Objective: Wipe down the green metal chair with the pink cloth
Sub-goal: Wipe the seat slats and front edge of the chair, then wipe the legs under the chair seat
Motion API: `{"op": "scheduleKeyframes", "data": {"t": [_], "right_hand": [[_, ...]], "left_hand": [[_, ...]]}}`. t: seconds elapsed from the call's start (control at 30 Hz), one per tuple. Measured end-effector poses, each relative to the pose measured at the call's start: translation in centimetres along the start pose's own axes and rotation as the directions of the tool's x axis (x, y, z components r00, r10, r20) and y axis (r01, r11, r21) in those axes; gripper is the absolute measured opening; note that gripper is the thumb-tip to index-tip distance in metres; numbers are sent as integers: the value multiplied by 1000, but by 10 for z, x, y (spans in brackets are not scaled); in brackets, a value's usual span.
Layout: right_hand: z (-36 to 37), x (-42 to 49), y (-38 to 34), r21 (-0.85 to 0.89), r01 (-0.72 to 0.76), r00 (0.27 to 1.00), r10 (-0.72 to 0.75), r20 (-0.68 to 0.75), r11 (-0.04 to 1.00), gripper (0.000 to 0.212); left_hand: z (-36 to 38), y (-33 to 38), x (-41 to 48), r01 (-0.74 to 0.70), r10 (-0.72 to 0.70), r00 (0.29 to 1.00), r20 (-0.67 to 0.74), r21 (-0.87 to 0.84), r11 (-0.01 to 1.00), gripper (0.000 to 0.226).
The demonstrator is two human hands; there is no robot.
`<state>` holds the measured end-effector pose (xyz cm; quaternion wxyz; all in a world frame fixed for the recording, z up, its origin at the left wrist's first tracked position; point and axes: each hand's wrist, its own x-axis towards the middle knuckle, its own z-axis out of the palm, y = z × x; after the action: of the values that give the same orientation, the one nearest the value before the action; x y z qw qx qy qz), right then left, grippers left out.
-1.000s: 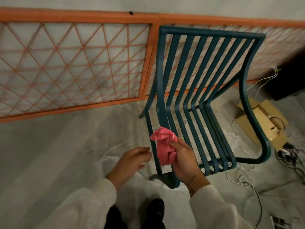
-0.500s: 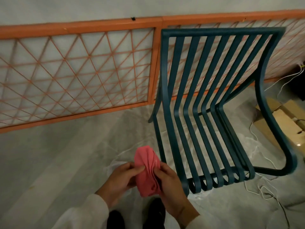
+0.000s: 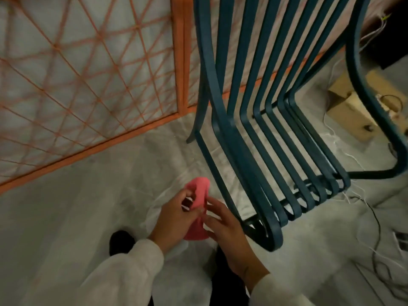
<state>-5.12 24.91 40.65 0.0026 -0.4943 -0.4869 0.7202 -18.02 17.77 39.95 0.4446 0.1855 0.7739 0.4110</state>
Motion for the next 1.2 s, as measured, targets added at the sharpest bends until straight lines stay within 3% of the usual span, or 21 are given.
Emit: {"op": "scheduleKeyframes", "data": {"t": [0.1, 0.17, 0.33, 0.5, 0.63, 0.73, 0.8, 0.87, 0.97, 1.03, 1.13, 1.2], "right_hand": [[30, 9, 18, 267, -32, 993, 61, -100, 963, 35], [45, 17, 36, 436, -25, 979, 110, -171, 899, 33], [49, 46, 88, 393, 52, 875, 148, -461, 918, 28], [5, 87, 104, 250, 82, 646, 139, -750, 965, 39], [-26, 126, 110, 21, 42, 416, 2, -909, 999, 38], [-32, 150, 132, -100, -107, 452, -41, -891, 989, 45], [-35, 161, 147, -103, -181, 480, -4, -877, 978, 40], [-37, 171, 155, -203, -244, 494, -58, -867, 948, 35], [-34, 184, 155, -245, -316, 490, -63, -869, 917, 35], [-24, 195, 148, -252, -304, 512, -65, -857, 919, 34], [-5, 218, 122, -159, -155, 531, -53, -846, 975, 33], [4, 239, 103, -211, -84, 545, -132, -828, 974, 33]], "left_hand": [[-11, -24, 22, -42, 13, 973, 229, 122, 992, 29], [-18, -42, 37, -28, -26, 890, 455, 111, 993, 31], [-7, -69, 73, 10, -107, 703, 703, 141, 990, 46], [3, -75, 134, -60, -111, 814, 570, 272, 961, 49], [-13, -65, 193, -89, -18, 958, 287, 356, 930, 51], [-37, -43, 237, -169, 111, 978, 176, 359, 918, 60], [-48, -22, 257, -218, 186, 973, 137, 282, 934, 61], [-55, -1, 272, -229, 217, 973, 76, 208, 951, 60], [-52, 24, 293, -277, 259, 959, 113, 196, 941, 61], [-44, 34, 303, -292, 260, 948, 185, 177, 940, 57], [-26, 34, 310, -280, 246, 951, 190, 183, 942, 47], [-21, 32, 314, -297, 264, 947, 182, 183, 937, 43]]}}
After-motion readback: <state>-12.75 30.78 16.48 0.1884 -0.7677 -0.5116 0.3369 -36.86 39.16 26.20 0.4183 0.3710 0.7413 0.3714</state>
